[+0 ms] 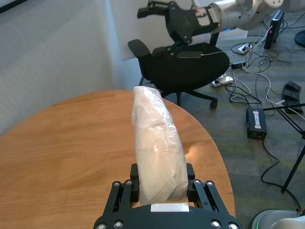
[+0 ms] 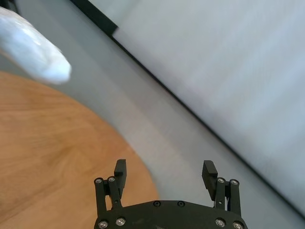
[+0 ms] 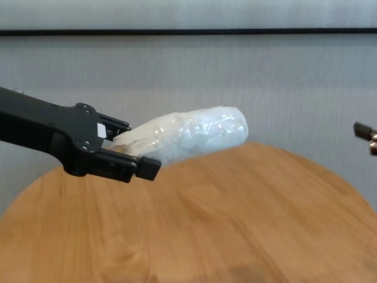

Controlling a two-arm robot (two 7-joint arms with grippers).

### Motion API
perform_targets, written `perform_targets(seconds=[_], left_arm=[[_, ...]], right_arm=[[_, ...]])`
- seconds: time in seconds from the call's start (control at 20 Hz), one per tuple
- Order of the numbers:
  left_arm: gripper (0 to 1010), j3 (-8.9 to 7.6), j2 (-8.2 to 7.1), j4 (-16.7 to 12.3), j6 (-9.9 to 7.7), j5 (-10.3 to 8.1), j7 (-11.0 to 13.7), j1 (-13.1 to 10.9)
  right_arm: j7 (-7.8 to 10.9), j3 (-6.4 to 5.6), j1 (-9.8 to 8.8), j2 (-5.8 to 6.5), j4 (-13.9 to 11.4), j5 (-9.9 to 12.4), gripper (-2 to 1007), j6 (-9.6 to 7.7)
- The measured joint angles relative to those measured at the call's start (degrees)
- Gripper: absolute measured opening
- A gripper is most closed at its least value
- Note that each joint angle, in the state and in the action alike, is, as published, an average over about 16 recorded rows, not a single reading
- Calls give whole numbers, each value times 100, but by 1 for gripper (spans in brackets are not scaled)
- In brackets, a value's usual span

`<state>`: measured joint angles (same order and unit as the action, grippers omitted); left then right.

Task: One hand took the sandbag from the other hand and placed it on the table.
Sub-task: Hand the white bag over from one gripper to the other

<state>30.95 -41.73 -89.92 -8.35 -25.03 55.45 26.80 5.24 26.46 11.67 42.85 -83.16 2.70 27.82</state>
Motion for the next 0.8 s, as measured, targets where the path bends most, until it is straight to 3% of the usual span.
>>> perform_targets(seconds=[0.2, 0.4, 0.6, 0.8], left_arm=[[567, -2, 0, -3, -5, 2, 0, -1], [567, -4, 0, -5, -8, 5, 0, -2], [567, -5, 0, -7, -11, 6, 1, -2], [567, -7, 0, -8, -12, 7, 1, -3]], right_arm=[[121, -15, 96, 229, 8, -585, 1001, 761], [157, -52, 170, 357, 28, -1108, 1001, 1290], [169, -88, 165, 423, 3, -1502, 1001, 1582], [188, -112, 72, 454, -83, -1734, 1001, 1681]])
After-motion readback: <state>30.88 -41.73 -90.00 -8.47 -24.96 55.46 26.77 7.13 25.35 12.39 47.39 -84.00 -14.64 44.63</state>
